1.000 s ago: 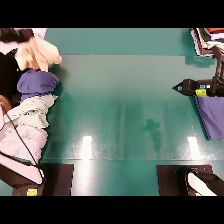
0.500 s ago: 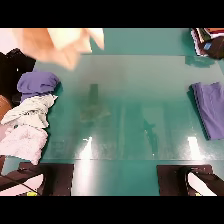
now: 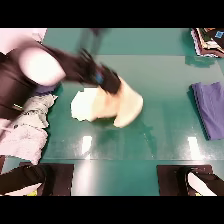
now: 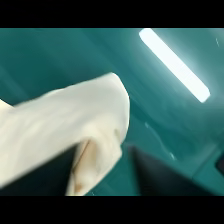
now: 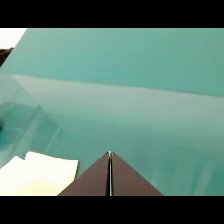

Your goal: Fold the shirts.

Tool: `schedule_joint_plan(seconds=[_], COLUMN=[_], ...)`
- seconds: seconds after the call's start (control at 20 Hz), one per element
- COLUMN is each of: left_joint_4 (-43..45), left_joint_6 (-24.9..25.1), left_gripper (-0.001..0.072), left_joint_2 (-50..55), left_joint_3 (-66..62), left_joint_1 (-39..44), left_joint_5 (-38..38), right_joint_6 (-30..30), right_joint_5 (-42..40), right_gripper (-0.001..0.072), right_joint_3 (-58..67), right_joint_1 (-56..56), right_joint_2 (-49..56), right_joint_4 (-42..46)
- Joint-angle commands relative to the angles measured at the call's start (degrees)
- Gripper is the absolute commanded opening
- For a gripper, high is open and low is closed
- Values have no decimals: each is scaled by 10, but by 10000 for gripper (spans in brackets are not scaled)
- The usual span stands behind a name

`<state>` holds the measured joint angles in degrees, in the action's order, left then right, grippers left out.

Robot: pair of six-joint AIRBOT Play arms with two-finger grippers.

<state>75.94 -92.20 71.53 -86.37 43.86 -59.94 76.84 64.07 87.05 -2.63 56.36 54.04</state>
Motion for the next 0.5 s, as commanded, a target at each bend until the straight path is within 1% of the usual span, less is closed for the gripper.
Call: schedule_joint_plan(seconds=[0.0, 0.1, 0.25, 0.35, 0.45], left_joint_4=[-9, 32, 86, 86, 63], left_joint_6=[-9, -9, -8, -3, 2], left_gripper=[608, 608, 608, 608, 608], left_joint_2=[16, 2, -31, -33, -11], left_joint_3=[80, 72, 57, 59, 61], left_joint_1=[56, 19, -100, -203, -296], left_joint_5=[10, -14, -38, -52, -68], right_joint_6=[0, 0, 0, 0, 0], right_joint_5=[31, 41, 49, 49, 49], right_gripper=[16, 16, 16, 16, 16], right_joint_3=[4, 4, 4, 4, 4], right_joint_1=[0, 0, 0, 0, 0], right_joint_2=[0, 0, 0, 0, 0], right_joint_4=[0, 0, -1, -1, -1])
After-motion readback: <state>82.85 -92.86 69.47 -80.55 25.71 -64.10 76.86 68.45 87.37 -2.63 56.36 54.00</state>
